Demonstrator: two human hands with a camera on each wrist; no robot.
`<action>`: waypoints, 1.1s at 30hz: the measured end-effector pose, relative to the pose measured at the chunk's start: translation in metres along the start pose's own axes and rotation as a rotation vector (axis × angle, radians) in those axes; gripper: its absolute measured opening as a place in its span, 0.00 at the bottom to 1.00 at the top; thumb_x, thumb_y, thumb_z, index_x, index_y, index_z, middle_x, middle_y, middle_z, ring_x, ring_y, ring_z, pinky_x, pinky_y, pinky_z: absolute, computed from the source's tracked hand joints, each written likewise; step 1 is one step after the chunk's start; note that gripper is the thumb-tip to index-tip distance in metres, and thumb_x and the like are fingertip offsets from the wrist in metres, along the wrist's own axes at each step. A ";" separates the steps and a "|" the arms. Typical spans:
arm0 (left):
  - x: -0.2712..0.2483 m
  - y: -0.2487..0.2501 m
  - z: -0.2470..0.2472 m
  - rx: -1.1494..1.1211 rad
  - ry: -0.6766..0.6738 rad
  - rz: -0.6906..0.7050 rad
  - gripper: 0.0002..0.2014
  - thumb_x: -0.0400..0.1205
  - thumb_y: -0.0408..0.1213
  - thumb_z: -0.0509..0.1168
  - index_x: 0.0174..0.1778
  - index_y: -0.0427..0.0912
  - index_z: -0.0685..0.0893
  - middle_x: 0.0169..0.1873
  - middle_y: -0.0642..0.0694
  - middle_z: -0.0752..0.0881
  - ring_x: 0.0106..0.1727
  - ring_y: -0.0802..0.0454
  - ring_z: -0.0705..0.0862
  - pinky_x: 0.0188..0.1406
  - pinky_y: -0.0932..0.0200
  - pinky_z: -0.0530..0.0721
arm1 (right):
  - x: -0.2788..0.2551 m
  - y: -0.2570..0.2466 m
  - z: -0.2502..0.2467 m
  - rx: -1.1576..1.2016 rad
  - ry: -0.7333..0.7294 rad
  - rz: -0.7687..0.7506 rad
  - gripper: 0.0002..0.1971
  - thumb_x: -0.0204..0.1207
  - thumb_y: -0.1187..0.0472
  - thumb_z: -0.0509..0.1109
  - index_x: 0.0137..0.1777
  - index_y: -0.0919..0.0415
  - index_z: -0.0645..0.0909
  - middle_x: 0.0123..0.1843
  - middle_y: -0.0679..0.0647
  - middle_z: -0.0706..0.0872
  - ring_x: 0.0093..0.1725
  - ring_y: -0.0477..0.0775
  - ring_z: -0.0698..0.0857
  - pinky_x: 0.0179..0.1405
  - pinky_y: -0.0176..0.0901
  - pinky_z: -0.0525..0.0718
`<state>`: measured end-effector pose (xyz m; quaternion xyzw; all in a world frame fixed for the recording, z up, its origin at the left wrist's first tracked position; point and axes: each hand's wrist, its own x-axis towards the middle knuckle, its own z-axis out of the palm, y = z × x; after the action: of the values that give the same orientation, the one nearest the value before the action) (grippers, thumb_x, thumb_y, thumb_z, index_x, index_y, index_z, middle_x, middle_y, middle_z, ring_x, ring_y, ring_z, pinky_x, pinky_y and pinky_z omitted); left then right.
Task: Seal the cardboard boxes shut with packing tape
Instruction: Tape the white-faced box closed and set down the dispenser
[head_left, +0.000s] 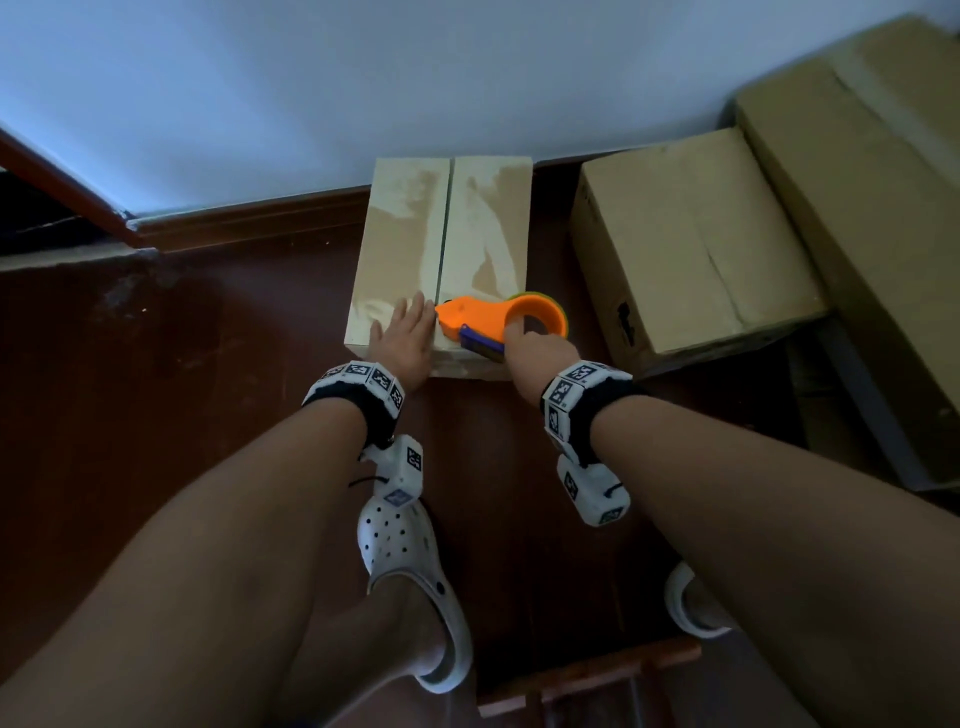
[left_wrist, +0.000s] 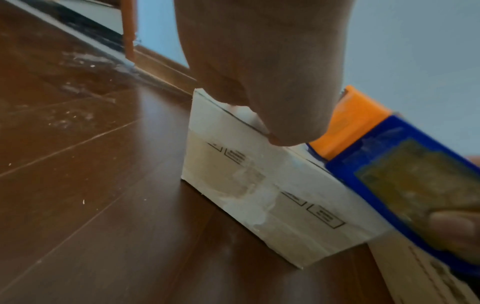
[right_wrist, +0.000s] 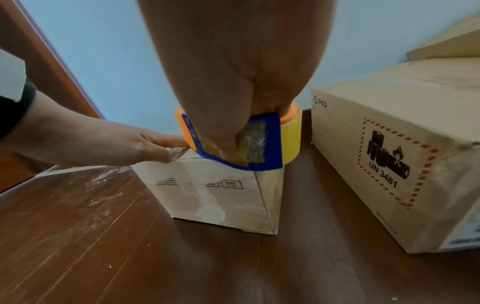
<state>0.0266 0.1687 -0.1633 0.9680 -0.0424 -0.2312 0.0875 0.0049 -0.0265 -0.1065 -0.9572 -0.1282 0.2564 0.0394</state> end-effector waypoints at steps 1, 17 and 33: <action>-0.004 0.003 0.001 0.046 -0.009 0.023 0.30 0.88 0.35 0.51 0.86 0.44 0.47 0.86 0.48 0.42 0.86 0.45 0.42 0.80 0.33 0.49 | -0.002 0.001 0.001 -0.008 0.008 -0.006 0.21 0.82 0.69 0.56 0.74 0.68 0.63 0.61 0.63 0.82 0.57 0.69 0.83 0.39 0.53 0.72; -0.026 0.046 0.030 0.234 -0.011 0.248 0.39 0.86 0.62 0.41 0.85 0.40 0.38 0.84 0.45 0.35 0.85 0.50 0.35 0.83 0.44 0.37 | 0.002 0.046 0.016 0.271 0.120 0.151 0.17 0.85 0.55 0.60 0.65 0.67 0.67 0.56 0.65 0.83 0.51 0.67 0.85 0.36 0.49 0.74; -0.048 0.004 0.051 0.168 0.104 0.067 0.37 0.82 0.59 0.27 0.85 0.43 0.39 0.85 0.48 0.38 0.84 0.53 0.36 0.83 0.45 0.35 | 0.015 0.051 0.022 0.149 0.070 0.128 0.14 0.85 0.63 0.59 0.67 0.68 0.68 0.58 0.64 0.81 0.48 0.64 0.85 0.33 0.50 0.77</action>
<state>-0.0390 0.1633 -0.1860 0.9806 -0.0897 -0.1734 0.0156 0.0174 -0.0714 -0.1399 -0.9662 -0.0462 0.2337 0.0984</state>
